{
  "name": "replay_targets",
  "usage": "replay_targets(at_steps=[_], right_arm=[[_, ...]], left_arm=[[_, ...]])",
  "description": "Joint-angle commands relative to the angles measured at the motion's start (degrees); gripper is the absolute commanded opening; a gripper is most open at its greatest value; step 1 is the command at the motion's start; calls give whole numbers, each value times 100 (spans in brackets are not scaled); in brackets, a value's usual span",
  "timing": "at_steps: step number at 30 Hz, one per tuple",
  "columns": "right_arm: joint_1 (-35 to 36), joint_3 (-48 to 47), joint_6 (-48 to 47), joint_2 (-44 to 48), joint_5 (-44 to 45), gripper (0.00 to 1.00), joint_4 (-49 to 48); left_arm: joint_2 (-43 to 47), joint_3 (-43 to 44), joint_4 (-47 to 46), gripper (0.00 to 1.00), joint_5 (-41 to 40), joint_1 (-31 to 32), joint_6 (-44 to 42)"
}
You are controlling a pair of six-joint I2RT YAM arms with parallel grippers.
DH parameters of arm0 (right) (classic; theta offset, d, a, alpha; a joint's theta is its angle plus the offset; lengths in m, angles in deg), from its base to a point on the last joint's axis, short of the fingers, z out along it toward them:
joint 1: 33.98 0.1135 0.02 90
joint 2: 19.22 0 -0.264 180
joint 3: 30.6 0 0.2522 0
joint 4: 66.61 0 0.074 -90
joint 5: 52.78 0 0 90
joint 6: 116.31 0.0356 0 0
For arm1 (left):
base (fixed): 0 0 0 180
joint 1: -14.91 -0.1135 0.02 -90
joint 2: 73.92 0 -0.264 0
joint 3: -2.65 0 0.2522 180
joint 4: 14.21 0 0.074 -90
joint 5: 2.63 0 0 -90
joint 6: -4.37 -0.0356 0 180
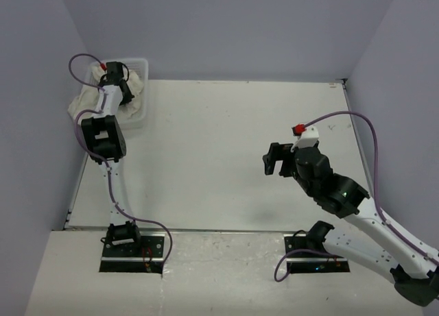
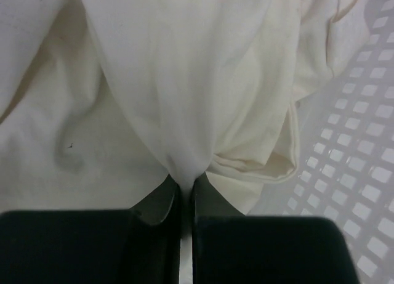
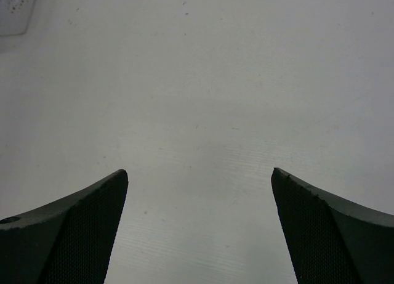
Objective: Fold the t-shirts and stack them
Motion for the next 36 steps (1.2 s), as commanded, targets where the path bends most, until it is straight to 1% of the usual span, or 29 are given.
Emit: replay_targets(at_steps=[1,2,3,4,5,6,8,9,10,12,13,15,16,17,18,20,21,24,25,28,29,30,32,33,34,35,36], right_arm=[[27,152,144,-145,-153,99,-178],[28,187,144,-223,-180,99,-240],[28,257,179,-259,-198,99,-293],[28,275,179,-311,-215,99,-372],[28,284,197,-434,-224,99,-390],[19,284,214,-496,-198,99,-416],[28,276,232,-628,-154,99,-443],[28,241,241,-750,-154,99,-460],[28,232,250,-795,-154,99,-469],[28,214,276,-891,-171,99,-478],[28,214,285,-901,-163,99,-478],[28,223,363,-883,-84,99,-461],[28,223,399,-866,-14,99,-443],[28,214,469,-857,126,99,-426],[28,197,496,-839,180,99,-417],[28,153,574,-848,233,99,-364],[36,118,592,-839,181,99,-346],[36,47,794,-795,285,99,-136],[36,21,847,-743,329,99,-74],[63,-84,1154,-646,741,99,241],[71,-207,1312,-611,856,99,364],[80,-269,1348,-602,1066,99,531],[80,-531,1549,-619,1321,99,804],[80,-611,1603,-611,1445,99,1023],[89,-682,1577,-602,1594,99,1060],[80,-822,1525,-567,1656,99,1103],[80,-875,1481,-549,1735,99,1130]], left_arm=[[473,215,-570,0,527,-13,-18],[657,84,-675,0,599,5,9],[1146,-40,-972,0,661,31,9],[1412,-171,-1167,0,870,57,9],[1937,-355,-1473,0,968,75,-26],[2169,-357,-1555,0,1038,136,-52],[2669,-42,-1643,0,1398,180,-105],[2811,116,-1626,0,1513,215,-105],[2952,405,-1626,0,1818,207,-105],[3374,661,-1643,0,2119,216,-105],[3532,758,-1678,0,2451,216,-97],[4129,689,-1932,0,2891,216,-27],[4331,428,-2090,0,3442,216,182],[4707,286,-2457,0,3760,216,306],[4850,215,-2548,0,4190,277,386],[5183,197,-2575,0,4370,400,344],[5316,153,-2523,0,4205,496,317],[5686,135,-2549,0,4396,497,579],[5852,-48,-2740,0,4640,497,937],[6055,-663,-3101,0,5248,602,1588],[6108,-839,-3137,0,5310,811,1617],[6169,-1258,-3164,0,5250,918,1600],[6302,-1691,-3295,0,5275,1470,1529],[6319,-2076,-3348,0,5371,1603,1547],[6345,-2289,-3462,0,5389,1726,1582],[6346,-2508,-3706,0,5433,1988,1626],[6320,-2867,-3804,0,5486,2139,1678]])
